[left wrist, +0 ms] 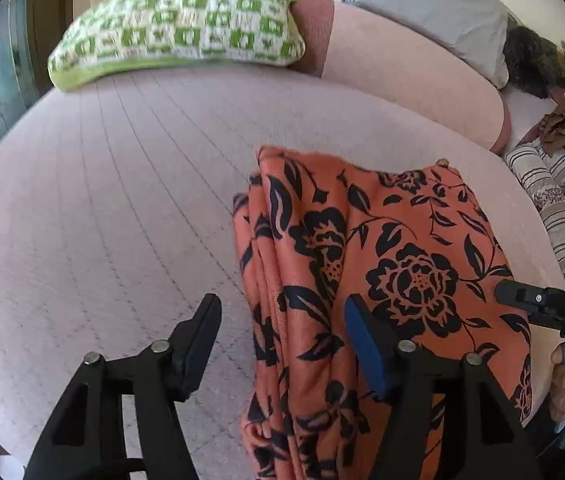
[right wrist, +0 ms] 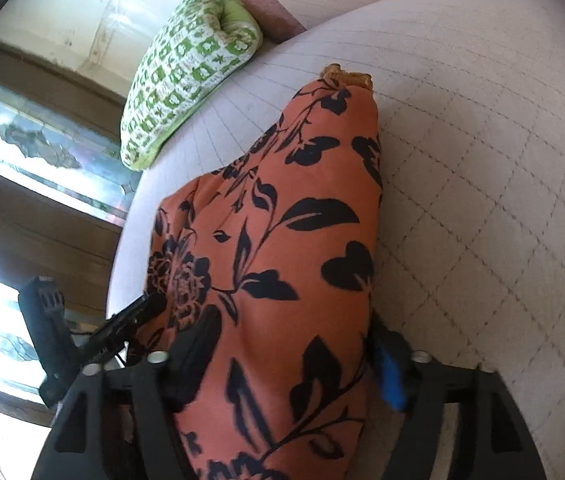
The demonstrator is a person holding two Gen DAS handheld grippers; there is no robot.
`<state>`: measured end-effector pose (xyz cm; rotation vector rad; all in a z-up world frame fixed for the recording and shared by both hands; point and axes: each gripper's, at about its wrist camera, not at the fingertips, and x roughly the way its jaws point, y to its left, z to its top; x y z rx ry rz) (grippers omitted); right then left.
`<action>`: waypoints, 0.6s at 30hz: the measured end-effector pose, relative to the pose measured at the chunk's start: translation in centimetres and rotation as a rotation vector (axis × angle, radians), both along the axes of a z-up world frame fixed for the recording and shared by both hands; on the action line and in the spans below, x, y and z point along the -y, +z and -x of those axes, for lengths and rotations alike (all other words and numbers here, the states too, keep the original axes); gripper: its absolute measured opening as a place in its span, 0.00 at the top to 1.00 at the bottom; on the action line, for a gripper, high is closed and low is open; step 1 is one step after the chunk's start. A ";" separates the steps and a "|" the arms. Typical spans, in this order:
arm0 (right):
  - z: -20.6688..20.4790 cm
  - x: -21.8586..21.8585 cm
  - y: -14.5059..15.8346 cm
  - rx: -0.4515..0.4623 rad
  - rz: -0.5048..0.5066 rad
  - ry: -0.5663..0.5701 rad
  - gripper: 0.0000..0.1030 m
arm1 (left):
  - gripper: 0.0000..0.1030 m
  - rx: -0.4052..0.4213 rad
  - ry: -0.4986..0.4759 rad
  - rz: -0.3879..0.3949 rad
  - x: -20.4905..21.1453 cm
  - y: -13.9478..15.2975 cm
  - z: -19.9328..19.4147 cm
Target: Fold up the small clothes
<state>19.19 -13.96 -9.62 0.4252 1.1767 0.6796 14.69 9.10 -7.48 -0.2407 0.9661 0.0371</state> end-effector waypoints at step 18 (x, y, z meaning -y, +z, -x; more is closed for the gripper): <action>-1.0 -1.7 -1.4 -0.037 -0.002 0.017 0.27 | 0.26 -0.048 0.039 0.105 -3.8 -1.8 0.4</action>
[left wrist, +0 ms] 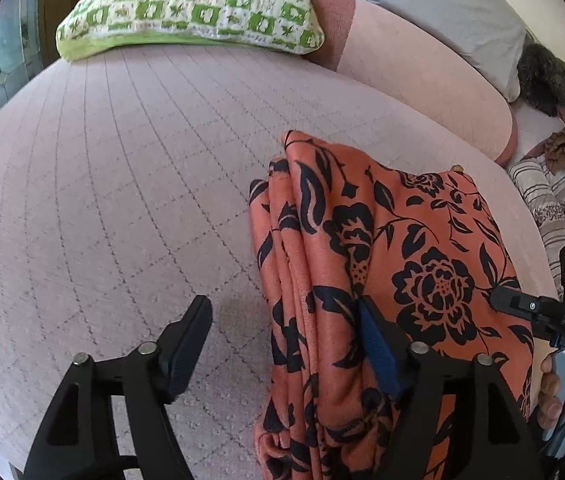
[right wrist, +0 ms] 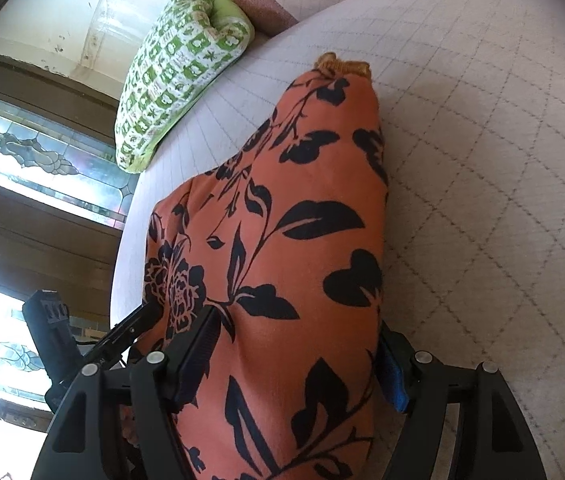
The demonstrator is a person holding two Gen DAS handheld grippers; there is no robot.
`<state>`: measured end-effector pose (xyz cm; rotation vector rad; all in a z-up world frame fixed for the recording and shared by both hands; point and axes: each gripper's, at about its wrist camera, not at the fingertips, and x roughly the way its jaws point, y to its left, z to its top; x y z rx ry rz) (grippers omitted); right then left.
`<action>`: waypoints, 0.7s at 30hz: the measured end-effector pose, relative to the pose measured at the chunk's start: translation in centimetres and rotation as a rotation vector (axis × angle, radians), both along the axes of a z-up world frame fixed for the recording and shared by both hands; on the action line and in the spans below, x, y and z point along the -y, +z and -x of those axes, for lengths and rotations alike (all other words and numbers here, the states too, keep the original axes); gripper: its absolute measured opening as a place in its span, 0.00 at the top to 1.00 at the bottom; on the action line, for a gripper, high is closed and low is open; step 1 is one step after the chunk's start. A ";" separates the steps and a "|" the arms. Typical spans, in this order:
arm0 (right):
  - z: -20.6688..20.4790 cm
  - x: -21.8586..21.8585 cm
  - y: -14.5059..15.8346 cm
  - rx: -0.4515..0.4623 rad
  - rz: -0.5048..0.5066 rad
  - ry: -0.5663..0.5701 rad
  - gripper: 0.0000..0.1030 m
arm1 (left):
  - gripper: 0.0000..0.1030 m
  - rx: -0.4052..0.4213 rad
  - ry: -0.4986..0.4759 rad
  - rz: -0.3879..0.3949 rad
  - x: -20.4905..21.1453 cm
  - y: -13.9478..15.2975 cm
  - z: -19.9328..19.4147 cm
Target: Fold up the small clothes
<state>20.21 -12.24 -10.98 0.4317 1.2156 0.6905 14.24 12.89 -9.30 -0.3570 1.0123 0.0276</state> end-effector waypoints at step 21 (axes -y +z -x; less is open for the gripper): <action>-2.0 6.4 11.5 0.328 -0.003 0.007 0.63 | 0.73 0.262 -0.159 0.069 6.6 9.4 -2.0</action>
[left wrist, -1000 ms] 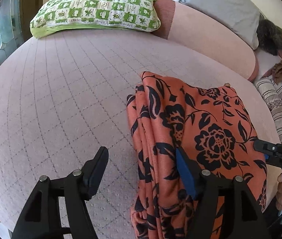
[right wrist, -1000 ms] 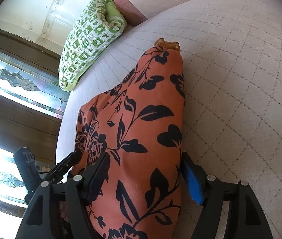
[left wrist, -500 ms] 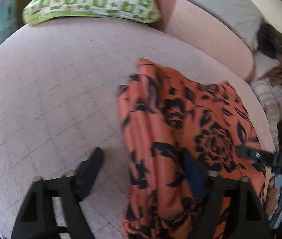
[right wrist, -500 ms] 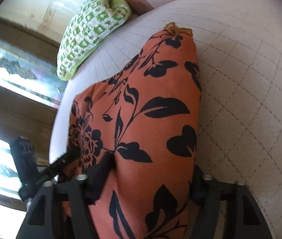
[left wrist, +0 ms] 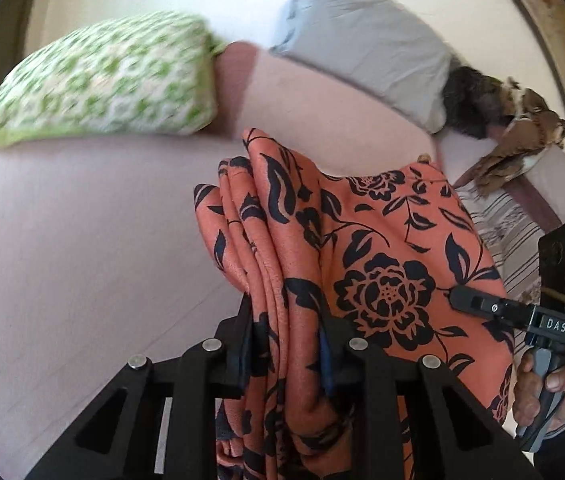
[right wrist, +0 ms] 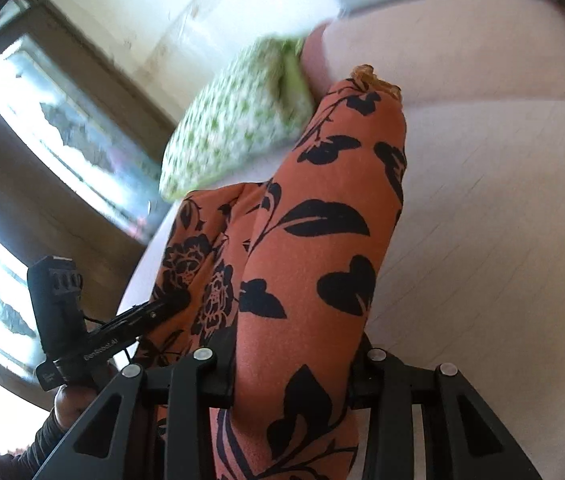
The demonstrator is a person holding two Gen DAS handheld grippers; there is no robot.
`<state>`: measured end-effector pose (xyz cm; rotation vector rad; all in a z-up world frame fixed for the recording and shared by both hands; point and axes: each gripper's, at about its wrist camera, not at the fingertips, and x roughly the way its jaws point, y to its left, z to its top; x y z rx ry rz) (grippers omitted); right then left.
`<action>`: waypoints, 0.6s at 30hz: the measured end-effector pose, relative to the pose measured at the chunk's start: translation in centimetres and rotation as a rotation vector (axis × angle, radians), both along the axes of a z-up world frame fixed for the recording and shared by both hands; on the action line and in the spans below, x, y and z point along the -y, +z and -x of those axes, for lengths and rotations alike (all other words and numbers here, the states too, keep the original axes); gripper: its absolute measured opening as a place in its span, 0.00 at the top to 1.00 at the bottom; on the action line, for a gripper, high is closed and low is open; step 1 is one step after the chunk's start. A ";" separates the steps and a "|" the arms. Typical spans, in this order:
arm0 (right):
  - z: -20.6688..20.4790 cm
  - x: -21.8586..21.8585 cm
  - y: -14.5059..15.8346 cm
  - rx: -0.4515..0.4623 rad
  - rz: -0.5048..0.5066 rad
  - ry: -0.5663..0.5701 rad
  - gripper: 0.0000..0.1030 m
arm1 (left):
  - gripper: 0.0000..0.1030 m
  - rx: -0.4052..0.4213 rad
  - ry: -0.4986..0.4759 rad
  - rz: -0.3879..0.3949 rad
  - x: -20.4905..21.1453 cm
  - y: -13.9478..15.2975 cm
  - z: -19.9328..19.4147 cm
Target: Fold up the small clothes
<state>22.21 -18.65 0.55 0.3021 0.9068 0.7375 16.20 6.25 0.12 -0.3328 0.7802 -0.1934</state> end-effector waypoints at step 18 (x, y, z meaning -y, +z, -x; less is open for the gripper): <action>-4.1 8.0 -2.5 0.013 -0.035 -0.124 0.32 | 0.51 -0.067 -0.021 -0.143 -0.5 -4.6 0.0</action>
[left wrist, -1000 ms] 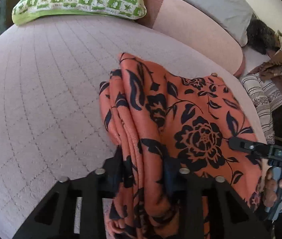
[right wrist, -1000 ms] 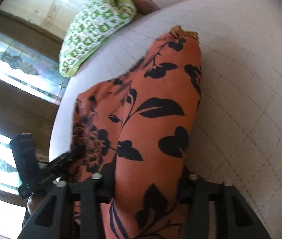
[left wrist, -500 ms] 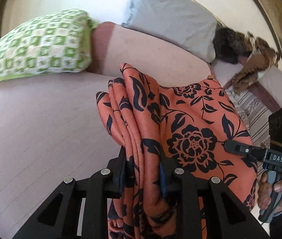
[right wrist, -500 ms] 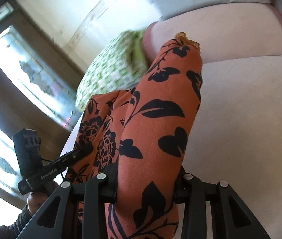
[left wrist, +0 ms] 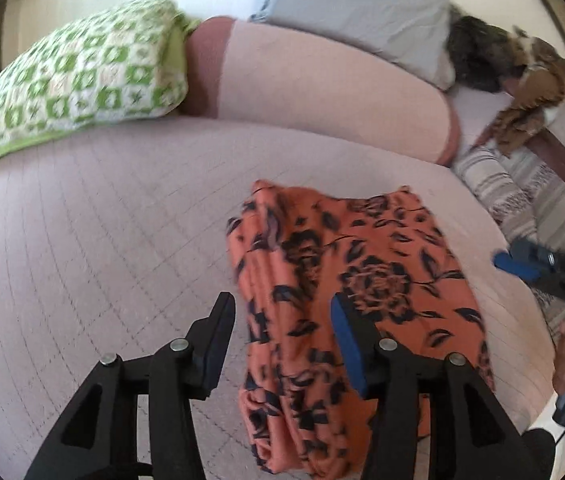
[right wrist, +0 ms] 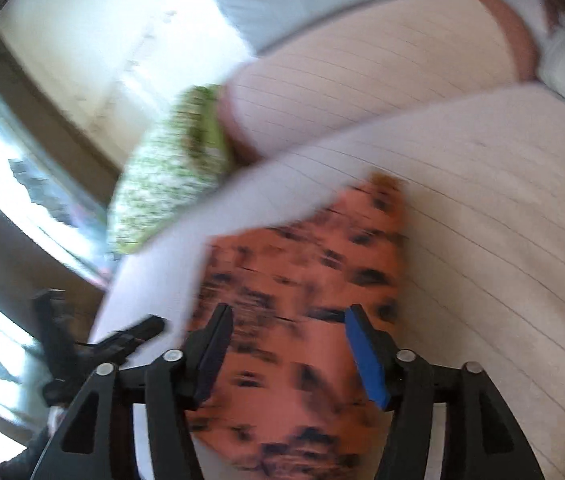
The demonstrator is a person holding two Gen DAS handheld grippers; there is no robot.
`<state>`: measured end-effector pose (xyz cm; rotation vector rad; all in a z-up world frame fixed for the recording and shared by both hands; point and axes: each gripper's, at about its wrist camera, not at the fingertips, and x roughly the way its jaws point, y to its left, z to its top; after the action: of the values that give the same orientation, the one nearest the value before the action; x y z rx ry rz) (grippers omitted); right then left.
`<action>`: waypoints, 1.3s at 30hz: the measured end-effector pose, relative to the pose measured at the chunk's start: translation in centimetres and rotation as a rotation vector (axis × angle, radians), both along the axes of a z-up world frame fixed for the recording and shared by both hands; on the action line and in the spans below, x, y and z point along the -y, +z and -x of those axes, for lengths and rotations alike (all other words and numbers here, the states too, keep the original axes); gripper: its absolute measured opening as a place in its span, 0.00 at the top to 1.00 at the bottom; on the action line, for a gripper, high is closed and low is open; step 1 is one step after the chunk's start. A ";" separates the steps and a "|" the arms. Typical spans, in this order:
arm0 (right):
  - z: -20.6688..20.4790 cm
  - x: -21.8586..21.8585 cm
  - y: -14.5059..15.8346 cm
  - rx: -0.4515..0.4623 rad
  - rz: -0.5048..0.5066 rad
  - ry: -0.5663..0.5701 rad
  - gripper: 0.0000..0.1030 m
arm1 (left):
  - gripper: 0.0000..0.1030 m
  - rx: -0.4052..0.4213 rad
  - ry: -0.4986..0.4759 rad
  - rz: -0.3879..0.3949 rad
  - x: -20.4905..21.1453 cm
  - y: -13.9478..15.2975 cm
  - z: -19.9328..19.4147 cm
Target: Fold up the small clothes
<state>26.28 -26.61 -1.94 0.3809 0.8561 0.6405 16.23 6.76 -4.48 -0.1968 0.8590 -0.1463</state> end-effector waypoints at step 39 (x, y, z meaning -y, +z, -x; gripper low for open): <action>10.5 -2.5 -3.9 -0.081 -0.087 -0.030 0.16 | 0.24 -0.005 0.153 -0.195 3.6 3.4 10.2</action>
<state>15.76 -24.08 -5.79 0.4999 0.8995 0.6397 5.99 3.18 -1.04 -0.0793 0.8543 0.0808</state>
